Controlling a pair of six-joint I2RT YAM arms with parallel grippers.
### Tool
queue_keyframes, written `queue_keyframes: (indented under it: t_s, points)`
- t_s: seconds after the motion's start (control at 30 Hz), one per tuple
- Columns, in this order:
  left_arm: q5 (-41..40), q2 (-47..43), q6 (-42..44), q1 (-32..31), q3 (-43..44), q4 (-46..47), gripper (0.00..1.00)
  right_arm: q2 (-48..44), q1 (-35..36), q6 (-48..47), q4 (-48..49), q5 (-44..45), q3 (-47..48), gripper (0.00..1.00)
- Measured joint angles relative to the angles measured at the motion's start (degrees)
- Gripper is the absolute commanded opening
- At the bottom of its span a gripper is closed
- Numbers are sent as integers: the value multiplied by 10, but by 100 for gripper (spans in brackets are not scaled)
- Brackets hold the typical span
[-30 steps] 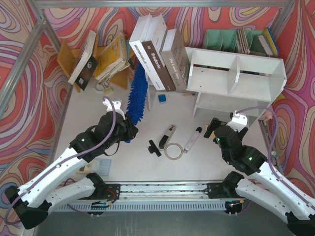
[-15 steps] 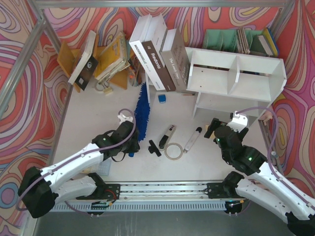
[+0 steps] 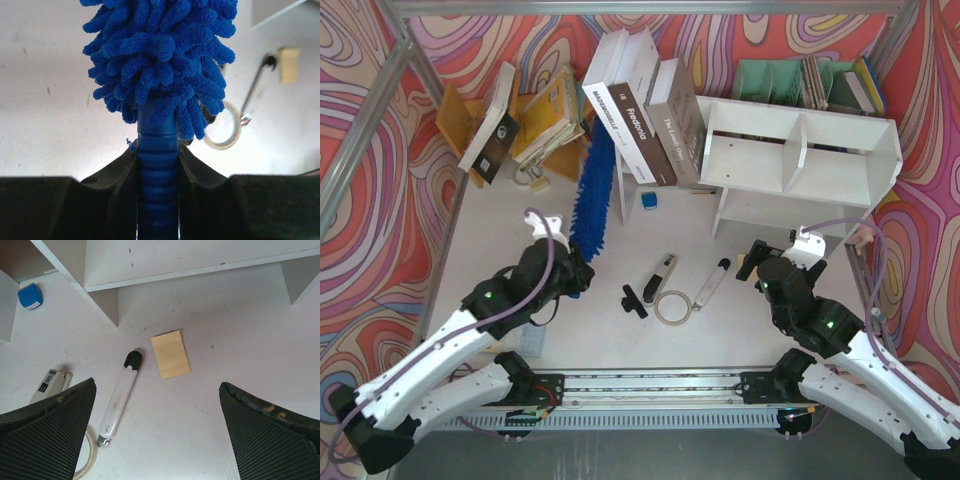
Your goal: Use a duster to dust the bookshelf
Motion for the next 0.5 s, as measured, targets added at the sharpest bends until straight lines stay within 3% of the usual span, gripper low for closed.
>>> queue_keyframes:
  t_s: [0.2,0.5]
  points:
    - [-23,-51,27,0,51,-2,0,0,0,0,0,0,-1,99]
    - [-19,18,25,0,42,-10,0,-5,0,0,0,0,-1,99]
